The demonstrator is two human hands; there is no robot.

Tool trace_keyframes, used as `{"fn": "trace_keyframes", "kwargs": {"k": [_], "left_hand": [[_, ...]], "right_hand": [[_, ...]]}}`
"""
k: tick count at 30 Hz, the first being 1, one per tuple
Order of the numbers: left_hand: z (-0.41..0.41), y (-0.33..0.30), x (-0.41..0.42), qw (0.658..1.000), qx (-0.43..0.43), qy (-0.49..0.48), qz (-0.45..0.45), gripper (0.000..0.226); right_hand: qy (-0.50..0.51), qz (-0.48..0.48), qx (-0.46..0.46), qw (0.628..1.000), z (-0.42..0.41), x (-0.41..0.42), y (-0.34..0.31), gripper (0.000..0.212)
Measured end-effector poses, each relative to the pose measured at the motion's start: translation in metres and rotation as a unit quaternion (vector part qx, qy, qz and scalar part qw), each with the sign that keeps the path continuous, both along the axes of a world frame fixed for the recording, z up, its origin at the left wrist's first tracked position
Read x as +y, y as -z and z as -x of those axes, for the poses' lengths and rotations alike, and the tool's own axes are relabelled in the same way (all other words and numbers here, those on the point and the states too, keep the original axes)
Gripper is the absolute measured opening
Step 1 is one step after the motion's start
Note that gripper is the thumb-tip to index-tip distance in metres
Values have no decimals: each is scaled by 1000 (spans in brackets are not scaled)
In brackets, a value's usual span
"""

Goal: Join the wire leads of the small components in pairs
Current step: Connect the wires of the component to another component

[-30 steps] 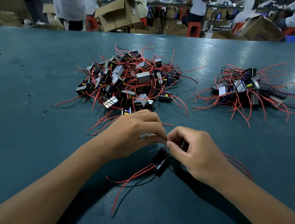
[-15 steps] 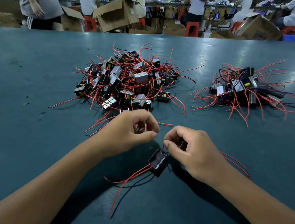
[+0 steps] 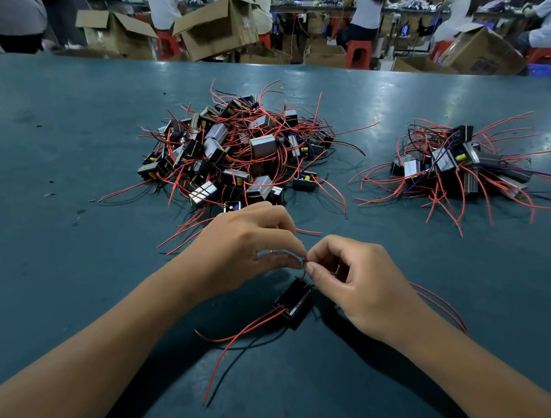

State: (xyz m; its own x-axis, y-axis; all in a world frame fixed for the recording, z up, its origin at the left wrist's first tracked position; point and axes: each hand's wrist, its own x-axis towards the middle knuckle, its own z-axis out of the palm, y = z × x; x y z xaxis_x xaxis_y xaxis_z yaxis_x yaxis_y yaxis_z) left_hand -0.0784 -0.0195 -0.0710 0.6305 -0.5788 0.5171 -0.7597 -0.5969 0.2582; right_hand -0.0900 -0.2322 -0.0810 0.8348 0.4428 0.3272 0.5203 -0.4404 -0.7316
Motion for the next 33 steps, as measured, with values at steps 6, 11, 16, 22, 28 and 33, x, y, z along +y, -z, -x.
{"fn": "trace_keyframes", "kwargs": {"k": [6, 11, 16, 22, 28, 33], "left_hand": [[-1, 0, 0, 1000, -12, 1, -22, 18], [6, 1, -6, 983, 173, -5, 67, 10], [11, 5, -17, 888, 388, -95, 229, 20], [13, -4, -8, 879, 411, -104, 219, 13], [7, -8, 5, 990, 130, -30, 51, 20], [4, -1, -1, 1000, 9, -24, 5, 12]], "right_hand": [[3, 6, -3, 1000, 0, 0, 0, 13], [10, 7, -5, 1000, 1, 0, 0, 10], [18, 4, 7, 1000, 1, 0, 1, 8], [30, 0, 20, 999, -1, -1, 0, 13], [31, -4, 24, 999, -2, -1, 3, 13], [22, -6, 23, 999, -1, 0, 3, 15]]}}
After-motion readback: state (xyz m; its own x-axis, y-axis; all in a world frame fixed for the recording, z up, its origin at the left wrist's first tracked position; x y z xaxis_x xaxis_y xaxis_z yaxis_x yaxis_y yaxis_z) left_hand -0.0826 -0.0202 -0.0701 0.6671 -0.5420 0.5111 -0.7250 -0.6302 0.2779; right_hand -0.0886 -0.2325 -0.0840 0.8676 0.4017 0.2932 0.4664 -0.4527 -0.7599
